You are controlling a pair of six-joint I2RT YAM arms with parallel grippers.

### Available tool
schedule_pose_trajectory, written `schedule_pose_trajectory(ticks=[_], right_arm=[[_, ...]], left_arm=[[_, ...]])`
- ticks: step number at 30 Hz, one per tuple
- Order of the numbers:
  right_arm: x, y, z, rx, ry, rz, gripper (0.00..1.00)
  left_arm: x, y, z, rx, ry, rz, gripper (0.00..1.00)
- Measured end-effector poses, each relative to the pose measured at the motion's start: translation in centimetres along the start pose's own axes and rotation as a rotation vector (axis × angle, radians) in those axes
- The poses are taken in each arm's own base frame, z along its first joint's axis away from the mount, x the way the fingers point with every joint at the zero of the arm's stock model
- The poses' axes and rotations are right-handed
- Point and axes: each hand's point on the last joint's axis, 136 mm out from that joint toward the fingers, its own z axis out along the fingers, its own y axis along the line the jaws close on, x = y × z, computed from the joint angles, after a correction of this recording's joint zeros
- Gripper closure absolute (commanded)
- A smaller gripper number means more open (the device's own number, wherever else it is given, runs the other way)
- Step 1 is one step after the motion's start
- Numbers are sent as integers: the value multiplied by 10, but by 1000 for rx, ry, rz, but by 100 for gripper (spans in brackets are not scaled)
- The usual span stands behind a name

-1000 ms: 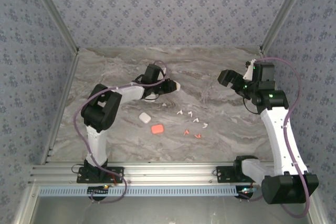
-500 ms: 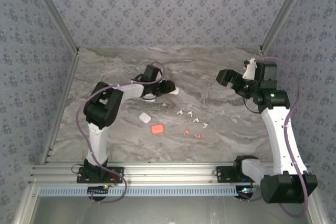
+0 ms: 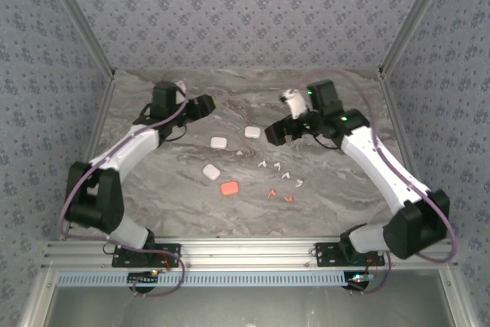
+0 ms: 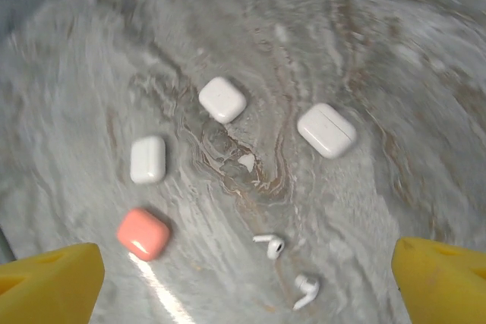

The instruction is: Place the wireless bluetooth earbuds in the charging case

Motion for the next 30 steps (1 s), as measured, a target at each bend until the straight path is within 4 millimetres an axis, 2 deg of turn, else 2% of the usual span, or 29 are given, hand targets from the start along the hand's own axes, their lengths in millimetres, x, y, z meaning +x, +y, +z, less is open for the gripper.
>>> schedule_pose_trajectory(ticks=[1,3,6,12,15,21,25,28,30], right_arm=[[0,4,11,-9,20,-69,0],[2,9,37,-27,71,-208,0],[9,12,76,-45,151,-375,0],[29,20,141,-104,268,-590,0],[31,22,168,-122,286,-664,0],[27,25,214,-152,287,-749,4],[34,25,229,-176,327,-765,8],[16,24,253,-168,302,-789,11],[17,25,262,-173,308,-794,12]], left_arm=[[-3,7,-10,-15,-22,-5,22],[-5,23,-32,-48,-63,-24,11],[-4,45,-60,-97,-104,-58,1],[1,81,-106,-184,-174,-120,1],[5,93,-122,-212,-193,-146,1],[15,105,-134,-244,-187,-172,1],[18,105,-135,-250,-177,-170,1],[19,105,-136,-250,-178,-170,1],[19,105,-137,-249,-179,-170,1]])
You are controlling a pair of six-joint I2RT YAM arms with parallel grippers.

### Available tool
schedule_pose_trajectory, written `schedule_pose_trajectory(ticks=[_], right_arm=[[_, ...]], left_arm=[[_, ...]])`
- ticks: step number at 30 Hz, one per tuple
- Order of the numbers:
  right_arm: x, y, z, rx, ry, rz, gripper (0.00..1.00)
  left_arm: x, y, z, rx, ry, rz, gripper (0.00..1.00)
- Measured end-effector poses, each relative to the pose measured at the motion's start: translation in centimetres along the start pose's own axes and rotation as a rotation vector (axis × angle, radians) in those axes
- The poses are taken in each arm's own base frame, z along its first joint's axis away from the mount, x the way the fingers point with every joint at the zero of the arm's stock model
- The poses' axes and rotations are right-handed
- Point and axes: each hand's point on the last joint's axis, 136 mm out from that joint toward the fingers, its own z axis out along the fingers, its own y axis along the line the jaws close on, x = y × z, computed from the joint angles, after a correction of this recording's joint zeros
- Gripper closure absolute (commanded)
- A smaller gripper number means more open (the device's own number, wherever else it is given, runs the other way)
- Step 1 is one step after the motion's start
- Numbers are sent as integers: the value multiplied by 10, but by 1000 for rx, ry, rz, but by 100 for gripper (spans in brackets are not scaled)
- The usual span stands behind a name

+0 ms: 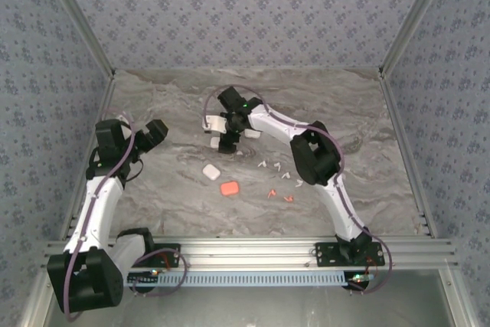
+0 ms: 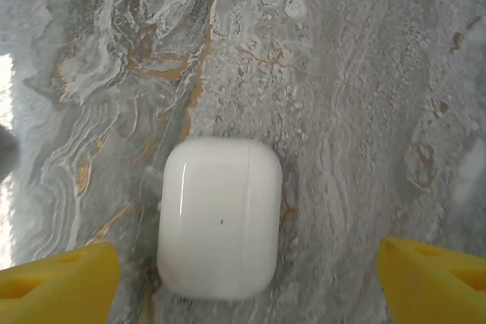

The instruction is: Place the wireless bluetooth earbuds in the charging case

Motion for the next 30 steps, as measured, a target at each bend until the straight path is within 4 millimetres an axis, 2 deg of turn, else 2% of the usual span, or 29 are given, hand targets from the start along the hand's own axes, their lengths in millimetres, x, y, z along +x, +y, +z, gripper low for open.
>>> schedule_pose_trajectory(ticks=[8,21,27,30], right_arm=[[10,14,18,-60,45,11,19],[14,15,18,-63,49,43,59],[20,14,7,-22,28,66,62],[23,14,-17,14,3,80,62]], left_arm=[[0,0,0,0,0,3,1],[1,-2,0,10,6,8,2],[5,-11,0,63,33,14,5],[9,-23,-2,130,57,24,6]])
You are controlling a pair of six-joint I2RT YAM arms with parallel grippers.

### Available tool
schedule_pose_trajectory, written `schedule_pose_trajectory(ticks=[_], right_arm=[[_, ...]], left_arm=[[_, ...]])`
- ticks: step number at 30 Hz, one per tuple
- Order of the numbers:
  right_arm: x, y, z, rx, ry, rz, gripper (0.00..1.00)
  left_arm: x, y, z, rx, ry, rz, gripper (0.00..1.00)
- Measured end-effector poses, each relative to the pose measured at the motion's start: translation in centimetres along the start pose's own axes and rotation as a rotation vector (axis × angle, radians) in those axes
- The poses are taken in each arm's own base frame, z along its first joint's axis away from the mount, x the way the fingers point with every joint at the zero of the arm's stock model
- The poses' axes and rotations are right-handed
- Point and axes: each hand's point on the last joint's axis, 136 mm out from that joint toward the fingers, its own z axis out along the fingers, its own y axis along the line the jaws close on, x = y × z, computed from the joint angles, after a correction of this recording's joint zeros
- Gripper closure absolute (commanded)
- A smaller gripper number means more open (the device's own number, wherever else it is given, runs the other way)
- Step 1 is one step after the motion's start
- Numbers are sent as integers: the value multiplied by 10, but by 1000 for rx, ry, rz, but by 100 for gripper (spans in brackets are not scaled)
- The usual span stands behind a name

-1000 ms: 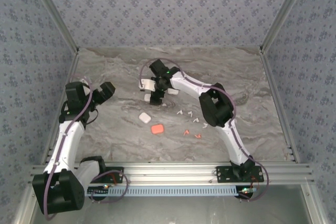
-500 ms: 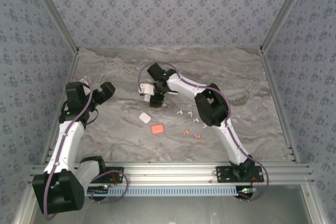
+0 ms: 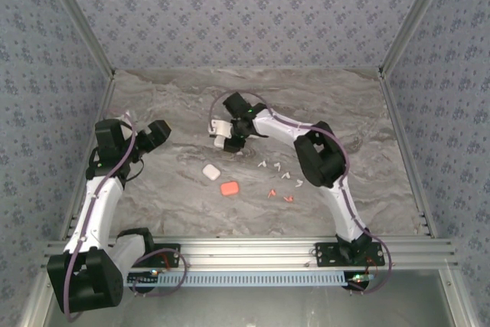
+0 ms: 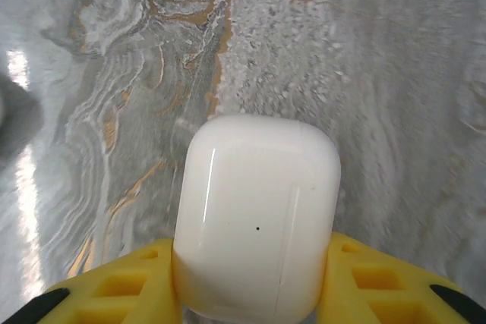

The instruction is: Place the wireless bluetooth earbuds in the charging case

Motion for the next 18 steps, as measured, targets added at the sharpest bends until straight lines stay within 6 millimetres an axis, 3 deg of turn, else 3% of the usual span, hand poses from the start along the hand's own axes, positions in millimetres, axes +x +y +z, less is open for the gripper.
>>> schedule_pose_trajectory(ticks=[6,11,14,18], right_arm=[[-9,-4,-92,142,-128,-10,62],[-21,5,-166,264,-244,-45,61],[-25,14,-190,300,-280,-63,61],[-27,24,-204,320,-295,-79,61]], left_arm=[[14,-41,8,222,107,14,7],[49,-100,18,421,291,81,7],[63,-133,18,515,350,135,11],[79,-158,26,596,400,167,15]])
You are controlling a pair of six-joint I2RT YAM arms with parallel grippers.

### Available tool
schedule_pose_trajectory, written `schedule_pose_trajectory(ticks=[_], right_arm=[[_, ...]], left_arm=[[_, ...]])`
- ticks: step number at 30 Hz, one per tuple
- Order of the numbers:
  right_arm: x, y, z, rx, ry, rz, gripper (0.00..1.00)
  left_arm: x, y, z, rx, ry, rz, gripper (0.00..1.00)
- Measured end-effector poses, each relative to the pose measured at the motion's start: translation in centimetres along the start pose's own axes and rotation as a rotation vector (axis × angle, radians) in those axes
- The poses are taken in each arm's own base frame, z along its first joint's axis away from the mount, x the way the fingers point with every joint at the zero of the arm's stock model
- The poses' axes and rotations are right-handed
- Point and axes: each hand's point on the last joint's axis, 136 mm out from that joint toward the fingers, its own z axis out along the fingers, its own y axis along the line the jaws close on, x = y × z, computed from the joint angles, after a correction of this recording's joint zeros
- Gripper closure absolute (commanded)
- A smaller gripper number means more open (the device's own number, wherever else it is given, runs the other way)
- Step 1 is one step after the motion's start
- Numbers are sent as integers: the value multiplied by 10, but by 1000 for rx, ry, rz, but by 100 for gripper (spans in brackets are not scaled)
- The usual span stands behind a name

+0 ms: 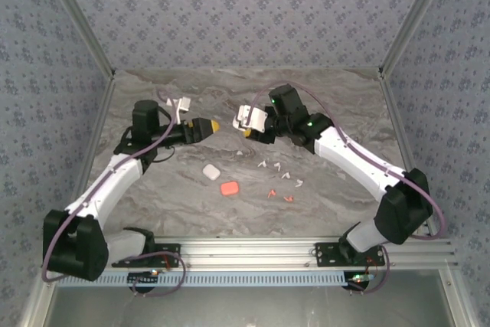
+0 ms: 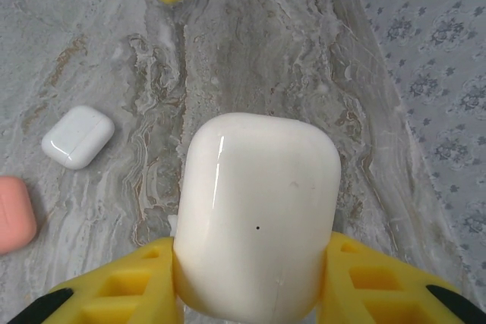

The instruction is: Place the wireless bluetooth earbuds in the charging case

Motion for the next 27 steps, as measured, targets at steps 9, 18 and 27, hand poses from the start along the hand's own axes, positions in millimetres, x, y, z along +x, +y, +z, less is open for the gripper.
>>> schedule_pose_trajectory(ticks=[9,18,27], right_arm=[[-6,6,-11,9,-16,-14,60],[-5,8,-11,7,-12,-15,60],[-5,8,-11,5,-10,-12,53]], left_arm=[[20,-18,49,82,118,11,22],[17,-35,62,138,125,41,49],[19,-37,65,161,144,53,74]])
